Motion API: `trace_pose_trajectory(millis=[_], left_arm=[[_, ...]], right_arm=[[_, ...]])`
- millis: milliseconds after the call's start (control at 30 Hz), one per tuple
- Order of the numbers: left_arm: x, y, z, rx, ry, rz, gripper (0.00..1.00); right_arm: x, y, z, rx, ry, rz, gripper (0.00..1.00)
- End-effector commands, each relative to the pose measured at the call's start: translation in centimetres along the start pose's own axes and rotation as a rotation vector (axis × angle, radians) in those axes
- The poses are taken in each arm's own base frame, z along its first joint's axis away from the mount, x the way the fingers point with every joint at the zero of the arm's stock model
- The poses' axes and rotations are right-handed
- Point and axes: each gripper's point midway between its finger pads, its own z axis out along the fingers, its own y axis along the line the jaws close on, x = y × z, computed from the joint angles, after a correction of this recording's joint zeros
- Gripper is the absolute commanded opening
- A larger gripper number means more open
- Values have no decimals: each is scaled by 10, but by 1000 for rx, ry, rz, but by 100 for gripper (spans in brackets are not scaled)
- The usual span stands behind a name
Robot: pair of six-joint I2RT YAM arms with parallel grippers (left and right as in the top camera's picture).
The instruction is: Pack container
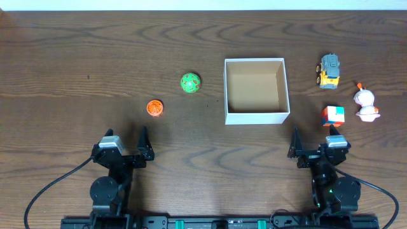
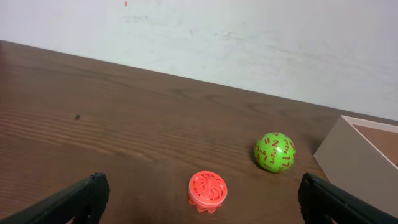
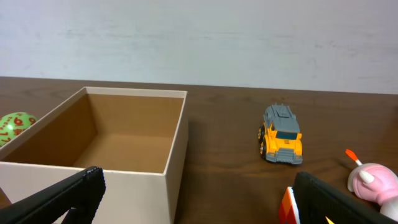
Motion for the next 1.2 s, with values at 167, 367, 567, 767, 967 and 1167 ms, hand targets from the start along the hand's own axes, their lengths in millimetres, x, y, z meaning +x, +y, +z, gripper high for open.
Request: trace_pose_trajectory(millis=[167,367,567,767,967,1167], left_arm=[[15,7,1,-26,44,9,98],[15,7,1,-26,44,9,98],[15,7,1,-26,44,9,98],[15,7,1,-26,44,9,98],[15,7,1,-26,44,9,98],[15,7,1,-26,44,9,98]], right_arm=[[0,-1,0,4,-1,-15,99],[-1,-3,0,12,-8,-16,99],[-5,-7,0,35,-23,-17,99],[-29,-5,-2,31,-119,-18,99],[-40,13,-4,-73,-166,-32,99],[-74,15,-12,-63,-274,-149,99]])
